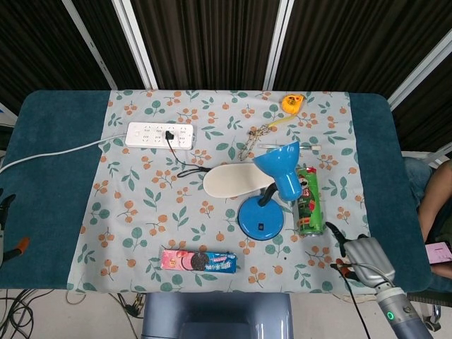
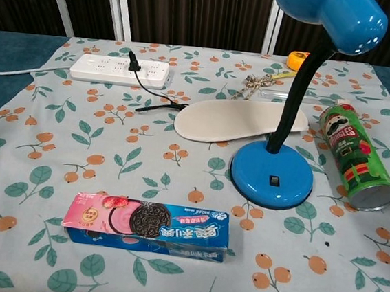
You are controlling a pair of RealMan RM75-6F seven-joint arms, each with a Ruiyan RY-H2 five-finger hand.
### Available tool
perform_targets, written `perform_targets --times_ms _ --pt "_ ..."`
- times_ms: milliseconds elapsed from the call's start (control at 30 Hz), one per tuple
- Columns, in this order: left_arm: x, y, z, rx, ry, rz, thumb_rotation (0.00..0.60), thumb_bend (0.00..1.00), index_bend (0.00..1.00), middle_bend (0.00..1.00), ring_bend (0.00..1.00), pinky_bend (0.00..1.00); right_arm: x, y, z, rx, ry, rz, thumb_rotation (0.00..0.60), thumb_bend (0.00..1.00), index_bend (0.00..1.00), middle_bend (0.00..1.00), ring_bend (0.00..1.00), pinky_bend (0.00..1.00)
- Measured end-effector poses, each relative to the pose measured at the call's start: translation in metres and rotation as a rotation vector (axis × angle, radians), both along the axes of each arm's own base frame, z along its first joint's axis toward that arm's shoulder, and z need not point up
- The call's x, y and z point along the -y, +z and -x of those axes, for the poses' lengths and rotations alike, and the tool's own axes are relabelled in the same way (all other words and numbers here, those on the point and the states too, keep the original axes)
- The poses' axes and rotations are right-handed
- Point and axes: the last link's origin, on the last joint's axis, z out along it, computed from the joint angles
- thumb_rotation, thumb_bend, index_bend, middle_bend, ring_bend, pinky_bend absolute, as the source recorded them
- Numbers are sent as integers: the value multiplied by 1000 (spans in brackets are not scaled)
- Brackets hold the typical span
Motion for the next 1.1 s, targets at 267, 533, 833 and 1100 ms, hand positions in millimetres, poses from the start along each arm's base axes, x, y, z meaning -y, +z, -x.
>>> perform_targets --times_ms 267,533,833,1100 --pt "0 0 0 4 5 2 600 212 117 6 0 44 22 -37 -31 12 39 -115 600 677 46 656 767 625" --pt "-1 0 1 8 8 6 600 212 117 6 0 45 33 -67 -50 30 25 -201 600 678 46 656 767 702" --pt "0 0 1 9 7 12 600 212 116 6 0 45 43 -92 -67 39 18 -241 600 677 46 656 768 770" --pt "0 0 1 9 8 14 600 212 116 6 0 46 49 -105 -75 31 9 -239 600 677 46 657 767 817"
